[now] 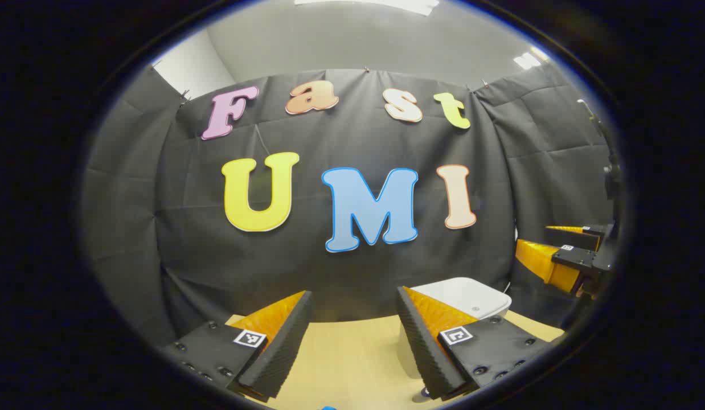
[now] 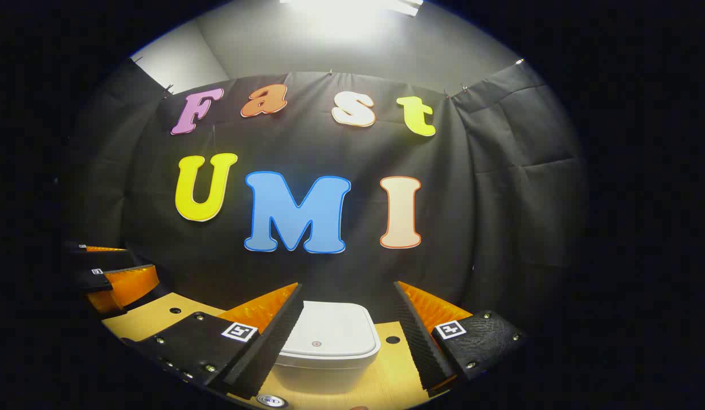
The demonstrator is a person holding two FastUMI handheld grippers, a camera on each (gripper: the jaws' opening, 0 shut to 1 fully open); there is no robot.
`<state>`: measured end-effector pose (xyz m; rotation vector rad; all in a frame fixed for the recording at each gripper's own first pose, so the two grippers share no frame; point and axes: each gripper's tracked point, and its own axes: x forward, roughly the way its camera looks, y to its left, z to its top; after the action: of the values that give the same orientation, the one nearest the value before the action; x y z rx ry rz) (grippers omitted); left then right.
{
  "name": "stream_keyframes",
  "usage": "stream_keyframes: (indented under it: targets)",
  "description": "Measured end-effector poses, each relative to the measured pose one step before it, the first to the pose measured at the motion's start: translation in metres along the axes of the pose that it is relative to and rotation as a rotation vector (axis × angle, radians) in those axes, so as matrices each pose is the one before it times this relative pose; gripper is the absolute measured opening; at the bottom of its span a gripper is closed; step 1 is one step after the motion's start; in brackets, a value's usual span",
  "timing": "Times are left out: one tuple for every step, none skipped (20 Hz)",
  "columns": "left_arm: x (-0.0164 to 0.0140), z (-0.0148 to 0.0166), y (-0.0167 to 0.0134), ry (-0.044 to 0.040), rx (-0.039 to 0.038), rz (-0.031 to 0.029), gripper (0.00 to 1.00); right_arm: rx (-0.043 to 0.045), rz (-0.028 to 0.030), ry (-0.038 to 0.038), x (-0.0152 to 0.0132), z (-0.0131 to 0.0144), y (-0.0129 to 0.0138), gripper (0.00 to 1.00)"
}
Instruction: Press the lid of the desktop garbage bin to open it, pick up the crumpled paper on the desktop and throw it into the bin, then pick up the pop can on the desktop and drop it into the bin, and finally close the garbage bin lid.
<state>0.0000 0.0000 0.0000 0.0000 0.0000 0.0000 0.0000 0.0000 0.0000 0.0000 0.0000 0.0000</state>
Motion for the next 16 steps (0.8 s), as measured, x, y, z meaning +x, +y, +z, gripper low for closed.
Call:
stream_keyframes:
  targets:
    - [0.00071,-0.00069,0.00173,0.00059,-0.00001,0.00244,0.96,0.0,0.0,0.0,0.0,0.0,0.0,0.98]
    - [0.00043,-0.00042,0.00212,0.0012,-0.00002,0.00268,0.96,0.0,0.0,0.0,0.0,0.0,0.0,0.98]
    - [0.00073,-0.00002,0.00075,0.00134,0.00021,0.00244,0.96,0.0,0.0,0.0,0.0,0.0,0.0,0.98]
    - [0.00116,0.00009,0.0002,0.00133,0.00068,0.00082,0.96,0.0,0.0,0.0,0.0,0.0,0.0,0.98]
    - [0.00087,0.0007,0.00093,-0.00002,0.00041,0.00092,0.96,0.0,0.0,0.0,0.0,0.0,0.0,0.98]
    - [-0.00055,-0.00092,0.00111,-0.00005,0.00052,0.0002,0.96,0.0,0.0,0.0,0.0,0.0,0.0,0.98]
    - [0.00006,0.00007,0.0008,0.00054,0.00119,0.00078,0.96,0.0,0.0,0.0,0.0,0.0,0.0,0.98]
    - [-0.00089,-0.00014,0.00027,-0.00017,0.0017,0.00055,0.96,0.0,0.0,0.0,0.0,0.0,0.0,0.98]
    - [0.00041,0.00098,-0.00011,-0.00064,0.001,0.00053,0.96,0.0,0.0,0.0,0.0,0.0,0.0,0.98]
    - [0.0008,0.00011,0.00033,0.00012,0.00137,0.00069,0.96,0.0,0.0,0.0,0.0,0.0,0.0,0.98]
    - [-0.00053,0.00087,0.00107,0.0009,0.00082,0.00141,0.96,0.0,0.0,0.0,0.0,0.0,0.0,0.98]
    - [-0.00117,-0.00133,0.00091,0.0012,0.00093,0.00004,0.96,0.0,0.0,0.0,0.0,0.0,0.0,0.91]
    - [-0.00043,0.00052,0.00062,0.00098,0.0006,0.00056,0.96,0.0,0.0,0.0,0.0,0.0,0.0,0.77]
    - [0.00052,-0.00041,0.00012,0.00063,0.00043,0.00023,0.96,0.0,0.0,0.0,0.0,0.0,0.0,0.71]
    - [-0.00003,0.00021,0.00105,0.00043,0.00143,0.0016,0.96,0.0,0.0,0.0,0.0,0.0,0.0,0.77]
    - [-0.00022,0.00119,0.00119,0.00023,0.00115,0.00106,0.96,0.0,0.0,0.0,0.0,0.0,0.0,0.48]
